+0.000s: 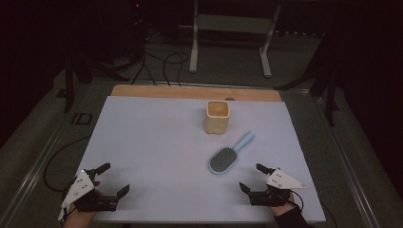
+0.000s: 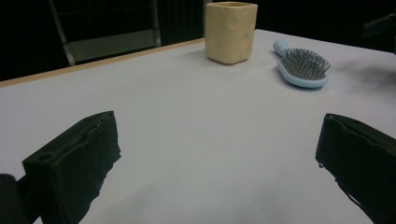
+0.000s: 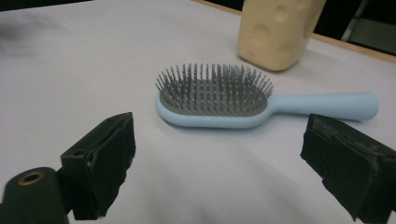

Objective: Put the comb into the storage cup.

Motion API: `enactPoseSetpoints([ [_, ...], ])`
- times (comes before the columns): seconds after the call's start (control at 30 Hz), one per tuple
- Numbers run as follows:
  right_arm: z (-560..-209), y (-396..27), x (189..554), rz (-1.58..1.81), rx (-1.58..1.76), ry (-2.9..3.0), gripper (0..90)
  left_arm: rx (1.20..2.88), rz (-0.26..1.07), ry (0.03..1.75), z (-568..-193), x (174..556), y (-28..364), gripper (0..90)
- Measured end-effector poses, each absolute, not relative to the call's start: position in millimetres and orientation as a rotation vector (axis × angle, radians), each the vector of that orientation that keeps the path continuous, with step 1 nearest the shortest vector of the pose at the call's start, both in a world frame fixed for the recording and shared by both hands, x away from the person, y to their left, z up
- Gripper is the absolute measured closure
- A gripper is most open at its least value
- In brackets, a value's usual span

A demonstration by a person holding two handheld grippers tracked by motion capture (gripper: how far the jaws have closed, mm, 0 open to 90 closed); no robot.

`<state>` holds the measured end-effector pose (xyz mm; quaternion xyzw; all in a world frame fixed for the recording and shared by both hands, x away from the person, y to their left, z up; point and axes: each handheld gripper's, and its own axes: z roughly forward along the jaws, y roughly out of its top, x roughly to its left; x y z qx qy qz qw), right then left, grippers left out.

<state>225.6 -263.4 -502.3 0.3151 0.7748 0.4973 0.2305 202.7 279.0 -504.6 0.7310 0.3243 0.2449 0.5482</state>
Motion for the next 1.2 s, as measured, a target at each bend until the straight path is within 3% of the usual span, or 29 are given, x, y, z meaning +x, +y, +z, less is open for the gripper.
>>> enactPoseSetpoints([
  [0.67, -488.9, -248.4, 215.6, 1.308, 0.811, 2.225, 9.4, 1.715, 0.566, 0.756, -503.0, 204.6, 277.2, 0.0],
  [1.2, -457.1, -244.3, 215.8, 1.344, 0.756, 2.215, 9.5, 1.701, 0.533, 0.759, -502.5, 206.8, 277.2, 0.0],
])
